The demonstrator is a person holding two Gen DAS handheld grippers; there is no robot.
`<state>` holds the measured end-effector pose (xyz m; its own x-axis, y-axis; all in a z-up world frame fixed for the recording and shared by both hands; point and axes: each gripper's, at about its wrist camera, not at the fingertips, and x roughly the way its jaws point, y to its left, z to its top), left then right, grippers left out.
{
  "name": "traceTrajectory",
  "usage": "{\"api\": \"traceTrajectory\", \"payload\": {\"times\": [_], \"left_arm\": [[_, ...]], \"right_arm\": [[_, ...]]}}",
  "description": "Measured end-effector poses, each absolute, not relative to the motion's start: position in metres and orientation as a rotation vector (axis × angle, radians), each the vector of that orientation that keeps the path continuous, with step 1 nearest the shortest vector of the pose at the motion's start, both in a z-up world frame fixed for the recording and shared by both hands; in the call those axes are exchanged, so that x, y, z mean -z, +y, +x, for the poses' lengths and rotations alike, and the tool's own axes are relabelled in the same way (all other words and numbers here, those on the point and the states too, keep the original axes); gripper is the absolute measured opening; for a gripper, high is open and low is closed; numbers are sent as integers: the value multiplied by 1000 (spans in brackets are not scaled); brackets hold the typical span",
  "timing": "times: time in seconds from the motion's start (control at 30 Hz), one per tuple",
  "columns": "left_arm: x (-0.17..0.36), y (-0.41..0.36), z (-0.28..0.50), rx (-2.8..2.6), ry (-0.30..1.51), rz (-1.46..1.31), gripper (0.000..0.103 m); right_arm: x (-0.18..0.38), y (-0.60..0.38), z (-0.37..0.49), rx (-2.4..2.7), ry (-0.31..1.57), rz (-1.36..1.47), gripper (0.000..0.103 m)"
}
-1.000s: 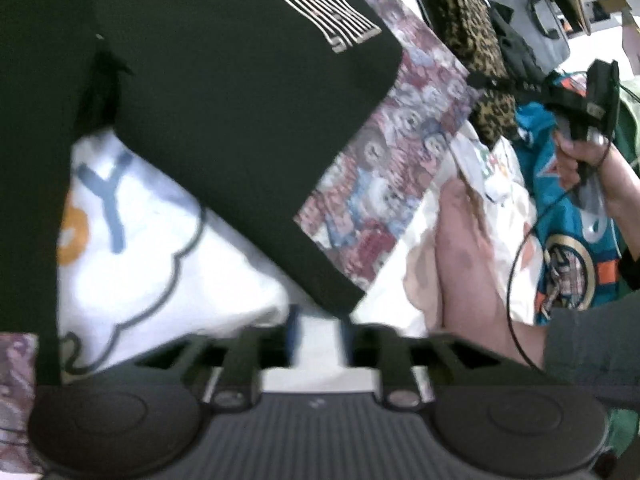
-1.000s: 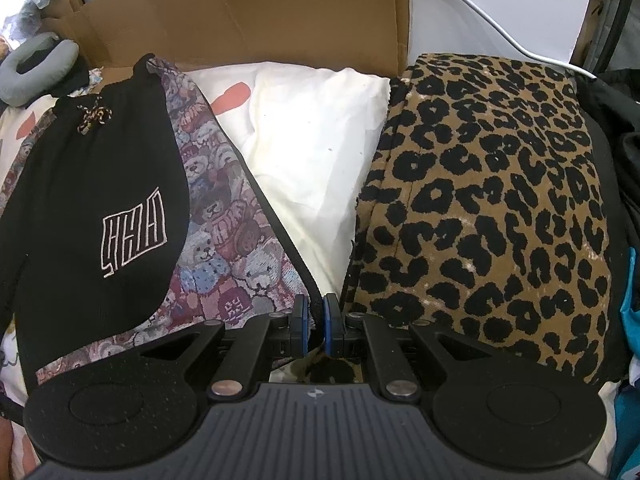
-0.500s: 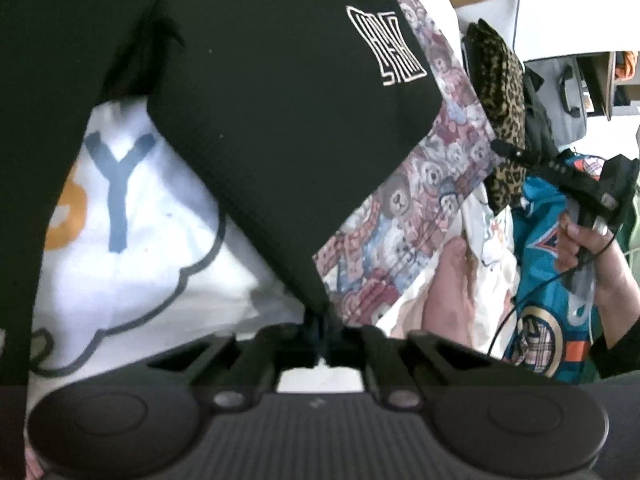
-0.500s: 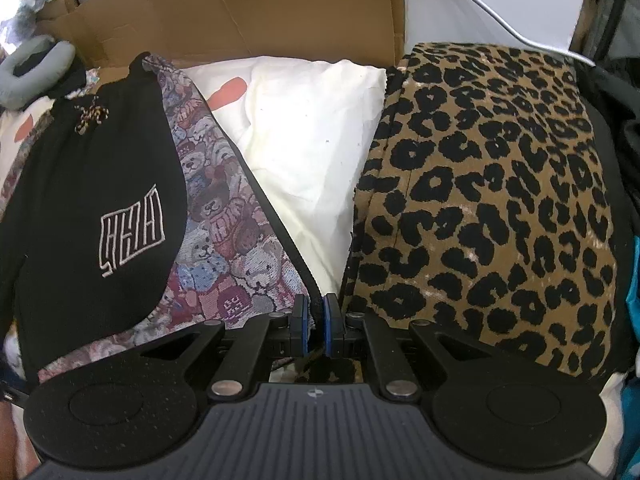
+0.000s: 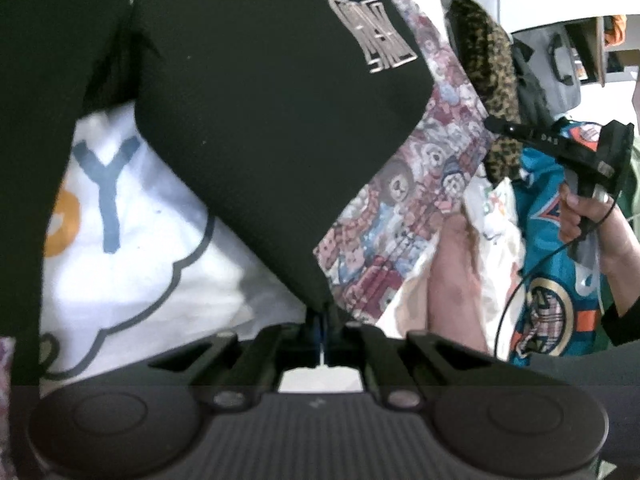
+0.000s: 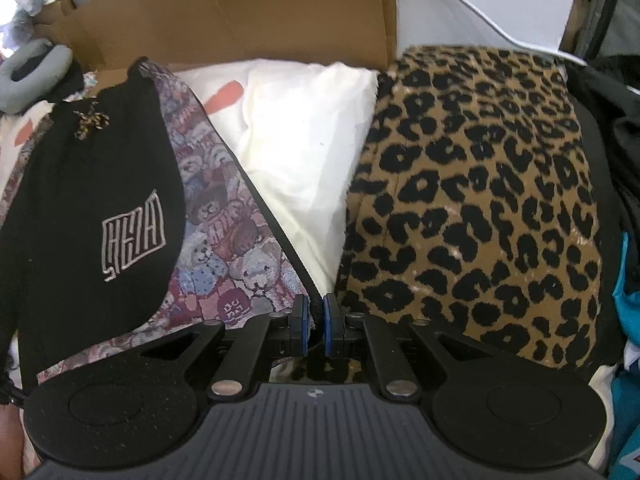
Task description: Fold clothes
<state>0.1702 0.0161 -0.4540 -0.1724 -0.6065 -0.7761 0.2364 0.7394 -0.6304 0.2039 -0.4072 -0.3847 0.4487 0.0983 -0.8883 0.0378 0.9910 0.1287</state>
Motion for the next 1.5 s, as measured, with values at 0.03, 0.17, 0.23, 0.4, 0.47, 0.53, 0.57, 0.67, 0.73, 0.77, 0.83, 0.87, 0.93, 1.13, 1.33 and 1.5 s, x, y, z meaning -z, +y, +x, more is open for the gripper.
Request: {"api": "traceTrajectory", "payload": {"times": [0.03, 0.17, 0.23, 0.4, 0.47, 0.53, 0.57, 0.67, 0.73, 0.77, 0.83, 0.87, 0.93, 1.13, 1.33, 1.5], "left_arm": [[457, 16, 170, 763, 1580, -303, 1], [461, 15, 173, 758, 1593, -283, 3], [455, 13, 174, 762, 1589, -269, 9], [433, 11, 176, 798, 1549, -258, 52], [426, 11, 180, 801, 1539, -250, 52], [419, 13, 186, 797, 1523, -243, 52], [415, 18, 191, 795, 1507, -242, 52], [404, 27, 205, 773, 1451, -256, 51], [396, 32, 214, 742, 1400, -268, 49], [393, 32, 218, 736, 1383, -270, 49], [388, 33, 226, 723, 1350, -274, 49], [386, 32, 230, 712, 1334, -269, 49], [384, 33, 237, 695, 1306, -260, 48], [388, 35, 257, 622, 1251, -266, 39], [392, 34, 269, 596, 1209, -226, 38], [401, 36, 273, 591, 1195, -207, 36]], "right_arm": [[389, -407, 205, -32, 1111, 136, 5], [403, -407, 208, -13, 1131, 132, 6], [404, -406, 209, -4, 1136, 143, 6], [393, -405, 210, 34, 1145, 171, 14], [379, -403, 208, 54, 1107, 174, 16], [371, -401, 208, 61, 1076, 177, 16], [369, -400, 207, 56, 1061, 186, 16], [367, -396, 208, 23, 1031, 210, 16], [366, -390, 209, -1, 1017, 194, 16], [365, -387, 210, -12, 1009, 186, 16], [363, -385, 212, -18, 997, 184, 16], [363, -385, 214, -16, 991, 187, 16], [363, -385, 218, -13, 980, 193, 16], [365, -379, 234, -17, 957, 176, 16], [367, -371, 248, -57, 930, 152, 16], [376, -361, 264, -98, 915, 129, 15]]}}
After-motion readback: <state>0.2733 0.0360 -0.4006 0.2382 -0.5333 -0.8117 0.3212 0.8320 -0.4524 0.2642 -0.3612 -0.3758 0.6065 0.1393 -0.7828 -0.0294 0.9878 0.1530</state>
